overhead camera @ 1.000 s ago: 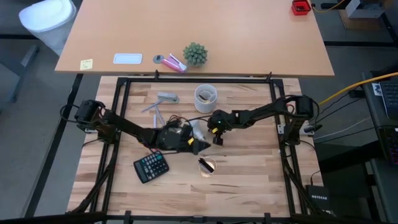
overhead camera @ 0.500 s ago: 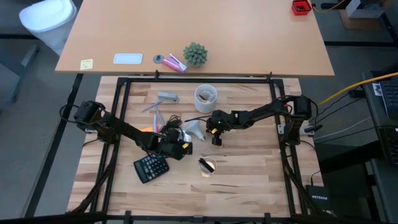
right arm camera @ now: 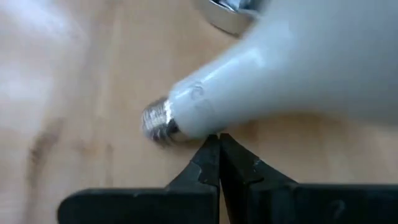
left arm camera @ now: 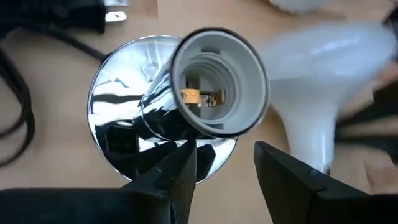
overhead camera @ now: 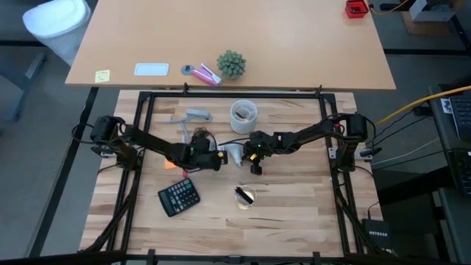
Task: Screw lightbulb
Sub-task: Insert the lightbulb into the lamp
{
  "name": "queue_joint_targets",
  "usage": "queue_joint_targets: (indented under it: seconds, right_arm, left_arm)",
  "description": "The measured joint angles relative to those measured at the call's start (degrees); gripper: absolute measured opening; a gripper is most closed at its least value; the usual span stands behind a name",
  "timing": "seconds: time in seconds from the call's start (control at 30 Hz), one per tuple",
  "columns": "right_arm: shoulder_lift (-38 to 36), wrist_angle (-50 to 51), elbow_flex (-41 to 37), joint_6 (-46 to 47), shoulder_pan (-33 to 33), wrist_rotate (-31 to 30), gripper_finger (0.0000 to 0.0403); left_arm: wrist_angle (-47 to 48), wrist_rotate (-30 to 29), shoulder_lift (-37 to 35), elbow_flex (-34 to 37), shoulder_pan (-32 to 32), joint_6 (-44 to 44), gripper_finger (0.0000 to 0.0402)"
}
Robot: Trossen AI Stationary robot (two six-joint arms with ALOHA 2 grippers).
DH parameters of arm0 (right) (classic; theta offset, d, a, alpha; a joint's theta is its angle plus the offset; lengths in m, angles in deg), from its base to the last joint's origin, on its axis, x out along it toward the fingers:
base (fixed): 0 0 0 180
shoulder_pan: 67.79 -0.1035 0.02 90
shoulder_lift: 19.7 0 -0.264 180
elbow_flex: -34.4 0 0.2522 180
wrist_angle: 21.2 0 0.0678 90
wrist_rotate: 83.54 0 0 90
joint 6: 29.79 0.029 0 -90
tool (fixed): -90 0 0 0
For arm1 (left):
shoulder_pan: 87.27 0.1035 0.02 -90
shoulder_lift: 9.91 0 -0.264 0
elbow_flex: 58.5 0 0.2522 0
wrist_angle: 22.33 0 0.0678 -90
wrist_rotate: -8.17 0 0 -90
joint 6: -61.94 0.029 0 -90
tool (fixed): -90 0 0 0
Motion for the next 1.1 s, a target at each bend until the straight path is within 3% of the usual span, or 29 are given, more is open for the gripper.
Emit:
queue_joint_targets:
  seconds: [0.2, 0.43, 0.6, 0.77, 0.9, 1.1]
  right_arm:
    - [0.0, -5.3, 0.0, 0.0, -0.8, 3.1, 0.0005]
    - [-0.1, -9.6, 0.0, 0.0, -3.6, 3.0, 0.0005]
    - [-0.2, -10.8, 0.1, 0.0, -5.0, 2.4, 0.0005]
    - [-0.5, -5.3, 0.1, 0.0, -5.2, 2.0, 0.0005]
    - [-1.0, -0.1, 0.1, 0.0, -5.2, -5.2, 0.0005]
    - [-1.0, -1.4, 0.1, -2.1, -4.8, -14.3, 0.0005]
  left_arm:
    - [-3.6, 0.1, 0.0, 0.0, 3.3, 4.6, 0.0153]
    - [-14.7, 2.3, 0.0, 0.0, 1.5, 11.1, 0.0153]
    - [-13.1, 2.3, 0.0, 0.0, 0.7, 9.8, 0.0153]
    - [-12.5, 2.3, 0.0, 0.0, 0.5, 9.1, 0.0153]
    - [-12.5, 2.3, 0.0, 0.0, 0.4, 9.0, 0.0153]
    - [-12.5, 1.3, 0.0, 0.0, 0.7, 8.8, 0.0153]
